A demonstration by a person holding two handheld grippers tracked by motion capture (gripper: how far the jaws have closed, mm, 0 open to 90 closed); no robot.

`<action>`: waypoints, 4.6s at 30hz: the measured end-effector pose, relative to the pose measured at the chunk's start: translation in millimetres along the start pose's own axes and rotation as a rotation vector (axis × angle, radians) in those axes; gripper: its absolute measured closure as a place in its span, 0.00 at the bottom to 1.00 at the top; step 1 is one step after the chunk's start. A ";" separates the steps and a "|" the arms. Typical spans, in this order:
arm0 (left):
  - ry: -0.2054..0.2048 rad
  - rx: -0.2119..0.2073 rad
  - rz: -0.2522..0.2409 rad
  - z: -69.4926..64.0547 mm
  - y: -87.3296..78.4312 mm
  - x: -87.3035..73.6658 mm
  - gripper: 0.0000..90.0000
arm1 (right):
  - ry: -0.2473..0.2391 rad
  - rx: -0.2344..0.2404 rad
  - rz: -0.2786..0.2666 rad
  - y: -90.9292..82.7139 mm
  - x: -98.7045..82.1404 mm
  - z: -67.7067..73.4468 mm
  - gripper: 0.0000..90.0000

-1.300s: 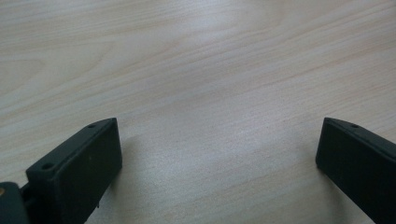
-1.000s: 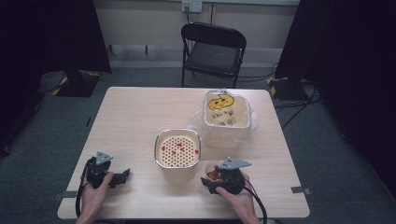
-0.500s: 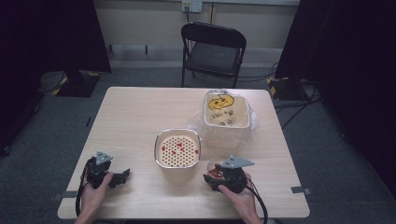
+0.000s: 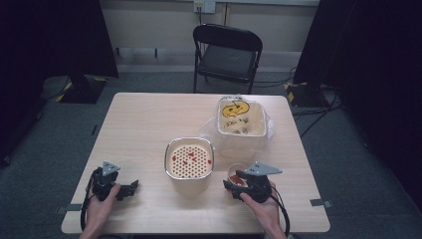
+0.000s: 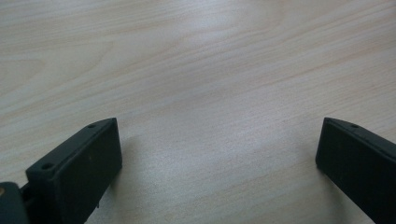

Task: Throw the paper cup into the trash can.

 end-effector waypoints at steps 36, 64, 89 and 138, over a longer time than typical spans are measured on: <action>-0.001 -0.001 -0.001 -0.1 0.1 0.0 0.00 | -0.085 -0.019 -0.249 -11.7 127.7 14.2 0.44; -0.001 -0.001 -0.001 -0.1 0.0 0.0 0.00 | -0.480 -0.344 -0.217 21.0 168.8 26.5 0.47; 0.000 -0.001 0.000 -0.1 0.0 0.0 0.00 | -1.010 -0.567 0.002 55.5 152.4 70.8 0.50; 0.000 0.000 0.000 0.0 0.0 0.0 0.00 | -1.962 -1.048 0.178 69.1 123.9 100.3 0.52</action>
Point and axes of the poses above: each handheld gripper's, and its own axes: y roughly forward along the jaws, x roughly out of its top, z roughly to its left, the point moved 3 cm from there along y, roughly forward along the jaws, and after that the axes turned 6 degrees about y, right-handed, at the moved point
